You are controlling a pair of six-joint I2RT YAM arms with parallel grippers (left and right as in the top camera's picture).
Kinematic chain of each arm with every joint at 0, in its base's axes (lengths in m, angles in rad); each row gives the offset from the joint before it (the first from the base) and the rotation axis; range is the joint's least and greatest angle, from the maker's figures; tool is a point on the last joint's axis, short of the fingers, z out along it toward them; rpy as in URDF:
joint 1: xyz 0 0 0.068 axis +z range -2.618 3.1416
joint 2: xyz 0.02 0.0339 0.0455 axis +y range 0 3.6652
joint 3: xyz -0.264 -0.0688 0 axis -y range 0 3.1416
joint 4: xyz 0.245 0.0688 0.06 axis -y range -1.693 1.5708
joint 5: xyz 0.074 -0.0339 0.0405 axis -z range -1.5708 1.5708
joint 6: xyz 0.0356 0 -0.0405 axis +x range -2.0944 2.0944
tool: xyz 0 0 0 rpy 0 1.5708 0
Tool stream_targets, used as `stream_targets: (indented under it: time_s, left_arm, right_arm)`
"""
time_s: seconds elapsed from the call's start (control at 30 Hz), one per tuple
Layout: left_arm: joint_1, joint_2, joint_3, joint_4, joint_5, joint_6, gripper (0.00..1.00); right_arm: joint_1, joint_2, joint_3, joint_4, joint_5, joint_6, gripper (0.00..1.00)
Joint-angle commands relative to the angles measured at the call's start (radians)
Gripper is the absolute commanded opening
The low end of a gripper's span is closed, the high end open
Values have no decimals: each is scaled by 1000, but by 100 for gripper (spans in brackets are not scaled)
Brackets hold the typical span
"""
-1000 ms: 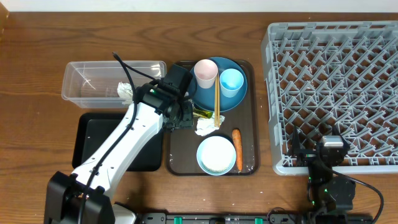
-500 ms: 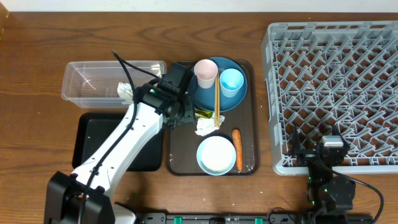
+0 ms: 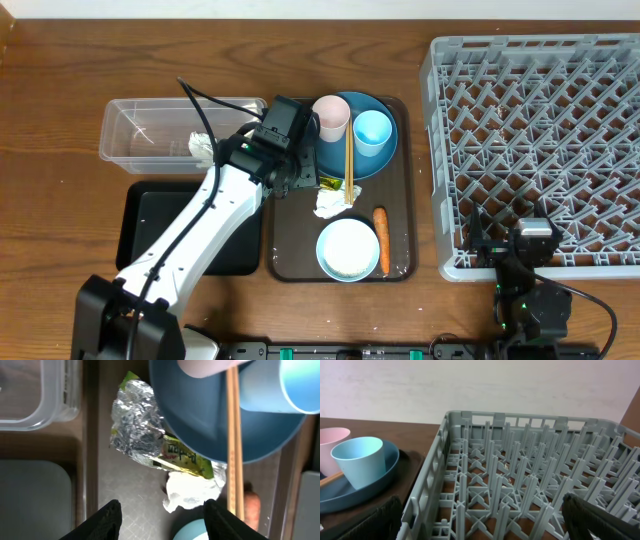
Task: Sort waste into correct bins and load items into the dishwasher rack
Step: 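Lower the left gripper and grasp the foil wrapper with green packet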
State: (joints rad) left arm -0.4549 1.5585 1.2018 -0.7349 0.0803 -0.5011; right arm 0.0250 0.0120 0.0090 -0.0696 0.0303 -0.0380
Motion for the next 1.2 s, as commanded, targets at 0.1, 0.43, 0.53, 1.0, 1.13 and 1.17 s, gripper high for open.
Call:
stream_targets:
  time_s: [0.1, 0.43, 0.53, 1.0, 1.13, 1.17]
  left_arm:
    - [-2, 109, -5, -1, -45, -105, 55]
    - [6, 252, -5, 30, -44, -272, 56]
    - [6, 272, -5, 46, -44, -272, 56]
    - [17, 311, -5, 93, -44, -325, 60]
    - [17, 312, -10, 95, -44, -336, 57]
    - [17, 312, -17, 100, -44, -336, 54]
  right_arm:
    - [12, -5, -4, -1, 6, -4, 99]
    - [12, -5, -4, -1, 6, -5, 99]
    - [12, -5, -4, -1, 6, -4, 99]
    - [12, -5, -4, -1, 6, -4, 99]
    - [12, -5, -4, -1, 6, -4, 99]
    - [12, -5, -4, -1, 6, -4, 99]
